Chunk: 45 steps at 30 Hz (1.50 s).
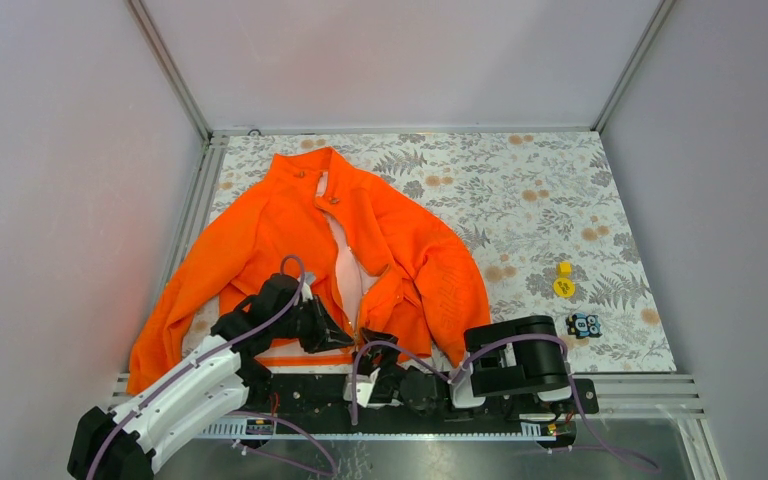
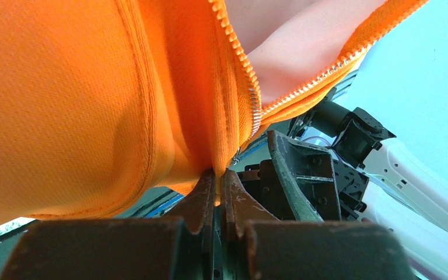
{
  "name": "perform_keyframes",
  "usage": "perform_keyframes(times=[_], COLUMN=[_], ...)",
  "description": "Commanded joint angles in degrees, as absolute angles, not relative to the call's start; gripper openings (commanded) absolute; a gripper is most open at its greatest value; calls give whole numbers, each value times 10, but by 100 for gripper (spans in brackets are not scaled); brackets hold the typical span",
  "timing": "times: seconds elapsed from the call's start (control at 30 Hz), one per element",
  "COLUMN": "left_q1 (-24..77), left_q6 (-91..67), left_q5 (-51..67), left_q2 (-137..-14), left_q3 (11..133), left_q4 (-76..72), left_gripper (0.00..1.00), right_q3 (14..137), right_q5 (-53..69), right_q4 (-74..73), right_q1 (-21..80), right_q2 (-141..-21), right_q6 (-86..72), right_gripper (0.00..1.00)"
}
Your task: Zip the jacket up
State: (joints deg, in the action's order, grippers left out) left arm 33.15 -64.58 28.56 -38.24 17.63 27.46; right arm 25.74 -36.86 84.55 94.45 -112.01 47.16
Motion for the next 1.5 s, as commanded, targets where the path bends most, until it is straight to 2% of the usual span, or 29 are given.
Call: perform_keyframes(times=[0.0, 0.27, 0.47, 0.57, 0.93, 1.2, 1.47], left_q1=[332, 330, 330, 330, 330, 329, 329], left_q6=[-655, -655, -654, -655, -656, -656, -657], left_q5=[326, 321, 321, 322, 323, 326, 329], left_q2=[-381, -380, -382, -384, -384, -383, -383], left_q3=[189, 183, 176, 176, 174, 168, 166], left_q4=[264, 262, 259, 257, 253, 251, 246], left_gripper=[0, 0, 0, 0, 0, 0, 0], right_q3=[271, 245, 224, 226, 220, 220, 231], right_q5=[-402, -396, -384, -382, -368, -357, -348], right_q4=[960, 961, 961, 961, 961, 960, 960], right_q1=[947, 947, 947, 947, 947, 947, 947], right_q2=[-1122, -1098, -1077, -1077, -1067, -1061, -1074], right_q6=[479, 464, 447, 445, 421, 417, 420], right_gripper=[68, 64, 51, 47, 47, 37, 33])
